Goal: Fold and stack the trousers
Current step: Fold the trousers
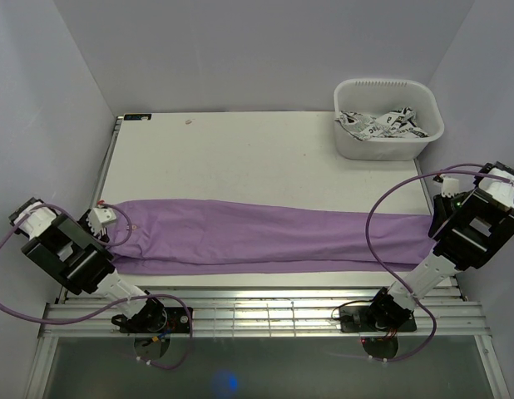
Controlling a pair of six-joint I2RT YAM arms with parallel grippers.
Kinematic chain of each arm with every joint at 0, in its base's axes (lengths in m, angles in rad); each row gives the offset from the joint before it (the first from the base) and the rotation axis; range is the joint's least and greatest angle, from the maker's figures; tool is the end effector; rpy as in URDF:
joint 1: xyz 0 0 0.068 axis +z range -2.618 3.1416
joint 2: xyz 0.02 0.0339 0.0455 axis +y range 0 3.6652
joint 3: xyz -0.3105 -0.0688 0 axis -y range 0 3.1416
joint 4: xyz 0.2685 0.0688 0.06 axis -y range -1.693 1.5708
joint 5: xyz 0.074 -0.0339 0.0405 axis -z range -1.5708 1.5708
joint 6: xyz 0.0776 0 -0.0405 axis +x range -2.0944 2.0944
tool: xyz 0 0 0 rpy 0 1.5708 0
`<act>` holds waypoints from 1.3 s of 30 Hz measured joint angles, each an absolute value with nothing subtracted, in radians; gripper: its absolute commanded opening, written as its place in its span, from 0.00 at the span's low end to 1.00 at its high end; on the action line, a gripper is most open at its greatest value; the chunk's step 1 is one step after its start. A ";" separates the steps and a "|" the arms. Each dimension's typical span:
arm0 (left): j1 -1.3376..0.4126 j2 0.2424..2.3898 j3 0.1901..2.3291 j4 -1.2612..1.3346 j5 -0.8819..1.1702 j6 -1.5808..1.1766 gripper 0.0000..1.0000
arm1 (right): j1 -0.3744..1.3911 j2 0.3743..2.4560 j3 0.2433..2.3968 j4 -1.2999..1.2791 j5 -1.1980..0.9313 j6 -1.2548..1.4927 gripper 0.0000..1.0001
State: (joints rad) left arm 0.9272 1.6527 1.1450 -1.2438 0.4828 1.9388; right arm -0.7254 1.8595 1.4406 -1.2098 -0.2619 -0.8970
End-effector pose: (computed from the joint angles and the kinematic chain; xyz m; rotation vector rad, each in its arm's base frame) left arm 0.1990 0.2052 0.2044 1.2412 2.3639 -0.3298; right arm 0.2898 -0.2301 0.2080 -0.2435 2.9632 0.3321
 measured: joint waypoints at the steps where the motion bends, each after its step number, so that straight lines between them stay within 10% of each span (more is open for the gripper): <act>1: 0.927 1.655 1.158 -1.258 0.483 1.942 0.79 | -0.724 1.860 1.442 -1.209 -0.261 -0.897 0.08; 33: 0.936 1.594 1.092 -1.322 0.488 1.972 0.83 | -0.717 1.861 1.443 -1.199 -0.233 -0.897 0.08; 37: 0.939 1.522 1.013 -1.257 0.493 1.972 0.73 | -0.717 1.863 1.443 -1.198 -0.229 -0.897 0.08; 39: 0.939 1.511 0.966 -1.214 0.486 1.972 0.46 | -0.715 1.869 1.447 -1.198 -0.221 -0.897 0.08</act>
